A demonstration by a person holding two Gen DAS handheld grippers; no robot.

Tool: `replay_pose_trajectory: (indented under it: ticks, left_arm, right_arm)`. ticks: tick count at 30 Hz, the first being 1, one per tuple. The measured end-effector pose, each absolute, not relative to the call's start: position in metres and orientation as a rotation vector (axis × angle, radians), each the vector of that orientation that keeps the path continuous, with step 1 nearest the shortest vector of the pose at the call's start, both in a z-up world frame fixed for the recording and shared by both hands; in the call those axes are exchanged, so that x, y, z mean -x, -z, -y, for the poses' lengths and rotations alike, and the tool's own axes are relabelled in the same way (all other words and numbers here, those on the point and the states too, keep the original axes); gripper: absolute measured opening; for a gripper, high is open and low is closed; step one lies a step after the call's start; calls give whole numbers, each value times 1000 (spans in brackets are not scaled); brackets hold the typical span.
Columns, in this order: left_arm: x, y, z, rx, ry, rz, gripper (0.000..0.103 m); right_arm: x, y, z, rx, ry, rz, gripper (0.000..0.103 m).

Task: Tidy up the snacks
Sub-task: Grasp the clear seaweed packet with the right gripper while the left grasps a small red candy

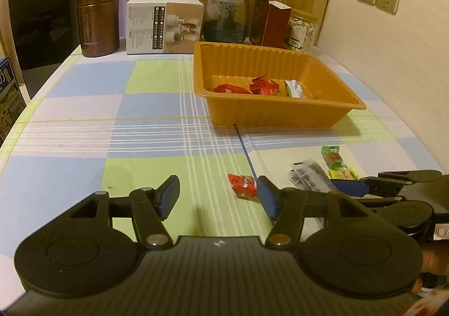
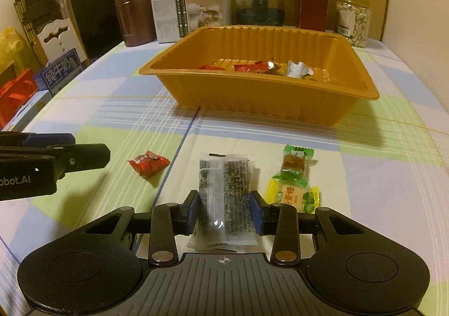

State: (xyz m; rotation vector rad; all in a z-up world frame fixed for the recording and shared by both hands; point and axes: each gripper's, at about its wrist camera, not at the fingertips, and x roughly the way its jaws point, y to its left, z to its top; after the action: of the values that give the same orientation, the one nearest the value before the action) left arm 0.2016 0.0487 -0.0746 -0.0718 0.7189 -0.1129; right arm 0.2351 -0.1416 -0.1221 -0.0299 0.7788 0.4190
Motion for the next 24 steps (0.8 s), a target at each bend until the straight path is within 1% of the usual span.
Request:
replay_pose_trajectory:
  ticks: [13, 18, 22, 24]
  left_arm:
    - [-210, 86, -37, 26, 141, -739, 57]
    - [-222, 96, -26, -2, 155, -752, 55]
    - [-229, 100, -19, -27, 172, -751, 48]
    - [-232, 103, -15, -44, 176, -752, 42]
  right_arm:
    - [-223, 96, 169, -59, -340, -681, 38]
    - [-223, 92, 178, -76, -324, -670, 38]
    - [-223, 93, 182, -85, -324, -675, 38]
    - [-224, 94, 184, -91, -322, -676, 38]
